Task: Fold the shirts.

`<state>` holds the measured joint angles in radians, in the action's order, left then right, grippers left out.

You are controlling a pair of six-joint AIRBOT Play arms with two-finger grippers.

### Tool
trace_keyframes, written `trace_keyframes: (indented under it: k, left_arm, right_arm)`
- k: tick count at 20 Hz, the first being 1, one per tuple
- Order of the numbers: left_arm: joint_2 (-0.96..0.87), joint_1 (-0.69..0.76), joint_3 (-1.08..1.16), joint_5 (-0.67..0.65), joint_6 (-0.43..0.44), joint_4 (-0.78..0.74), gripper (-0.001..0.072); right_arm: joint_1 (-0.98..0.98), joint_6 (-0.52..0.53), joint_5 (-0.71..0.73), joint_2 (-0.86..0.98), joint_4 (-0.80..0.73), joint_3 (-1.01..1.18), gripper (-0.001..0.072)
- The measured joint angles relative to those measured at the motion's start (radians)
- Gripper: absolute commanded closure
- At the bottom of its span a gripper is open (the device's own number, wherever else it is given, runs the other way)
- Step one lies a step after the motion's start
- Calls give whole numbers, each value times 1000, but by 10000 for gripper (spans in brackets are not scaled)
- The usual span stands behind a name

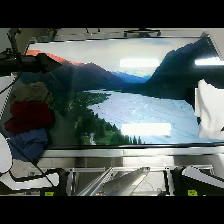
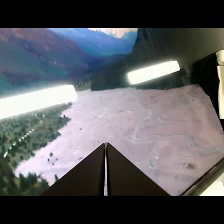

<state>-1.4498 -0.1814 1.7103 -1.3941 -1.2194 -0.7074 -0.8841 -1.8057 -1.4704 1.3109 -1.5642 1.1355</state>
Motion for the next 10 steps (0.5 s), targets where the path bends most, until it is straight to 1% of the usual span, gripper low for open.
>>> trace_keyframes:
  k: [1, 2, 3, 4, 7, 10]
  left_arm:
    - [-3, 0, 0, 3, 0, 0, 689]
    - [-4, 0, 0, 9, 0, 1, 689]
    - [-2, 0, 0, 15, 0, 1, 689]
    - [4, -1, 1, 26, -1, 1, 689]
    - [45, -11, 2, 56, -2, 3, 689]
    - [100, -29, -6, 32, -23, 3, 690]
  right_arm:
    - [0, -5, -18, 1, 1, 37, 340]
    - [4, -9, -39, 2, 12, 87, 491]
    - [11, -12, -47, 1, 45, 139, 672]
    - [23, -11, -51, -2, 93, 195, 695]
    - [85, 32, -23, -34, 262, 310, 695]
    - [205, 102, 21, -86, 391, 349, 697]
